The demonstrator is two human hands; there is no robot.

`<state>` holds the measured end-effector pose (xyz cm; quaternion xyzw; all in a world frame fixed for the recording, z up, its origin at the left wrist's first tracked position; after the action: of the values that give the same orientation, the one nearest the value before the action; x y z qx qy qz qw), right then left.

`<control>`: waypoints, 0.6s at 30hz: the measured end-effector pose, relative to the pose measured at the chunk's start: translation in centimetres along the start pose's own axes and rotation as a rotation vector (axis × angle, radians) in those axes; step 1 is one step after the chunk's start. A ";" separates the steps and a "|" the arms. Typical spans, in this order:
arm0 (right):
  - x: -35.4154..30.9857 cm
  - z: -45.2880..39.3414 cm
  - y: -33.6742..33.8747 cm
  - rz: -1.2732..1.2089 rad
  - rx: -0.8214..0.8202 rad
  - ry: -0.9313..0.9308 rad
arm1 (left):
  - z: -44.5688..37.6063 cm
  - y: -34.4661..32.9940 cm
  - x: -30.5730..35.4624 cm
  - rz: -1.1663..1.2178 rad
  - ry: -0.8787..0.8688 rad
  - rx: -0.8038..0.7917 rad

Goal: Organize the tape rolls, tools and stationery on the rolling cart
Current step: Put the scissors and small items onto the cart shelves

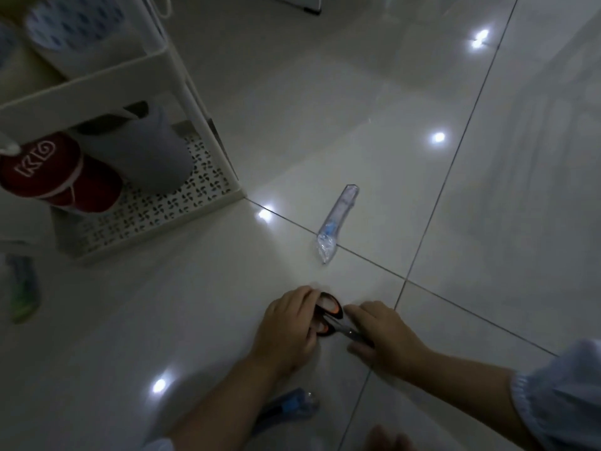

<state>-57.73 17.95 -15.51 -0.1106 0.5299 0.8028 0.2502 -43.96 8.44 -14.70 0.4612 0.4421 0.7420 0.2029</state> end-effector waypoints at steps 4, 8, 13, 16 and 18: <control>-0.8 -0.5 0.2 -0.046 0.008 -0.027 | -0.2 0.0 0.3 -0.028 -0.045 0.008; -1.0 -0.9 0.3 -0.078 0.029 -0.057 | 0.0 0.0 0.3 -0.058 -0.047 0.005; -2.3 -1.8 2.4 -0.069 0.092 -0.030 | 0.5 1.1 -0.6 -0.095 -0.031 0.089; -4.0 -2.7 3.8 -0.028 0.120 0.029 | 0.9 3.0 -1.0 -0.125 -0.039 0.201; -5.4 -3.1 5.1 -0.036 0.160 0.073 | 1.2 4.8 -1.2 -0.149 -0.052 0.266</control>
<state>-56.08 12.00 -10.39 -0.1292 0.5988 0.7487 0.2533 -41.79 5.64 -11.00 0.4688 0.5643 0.6476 0.2060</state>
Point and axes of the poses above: each hand's wrist, its own z-axis away from the middle knuckle, its own y-axis out of the back of the hand, x = y × z, the point moved 4 cm from there along -z, towards the middle knuckle, and after that the axes turned 5 degrees about -y, right-handed, at the moved point
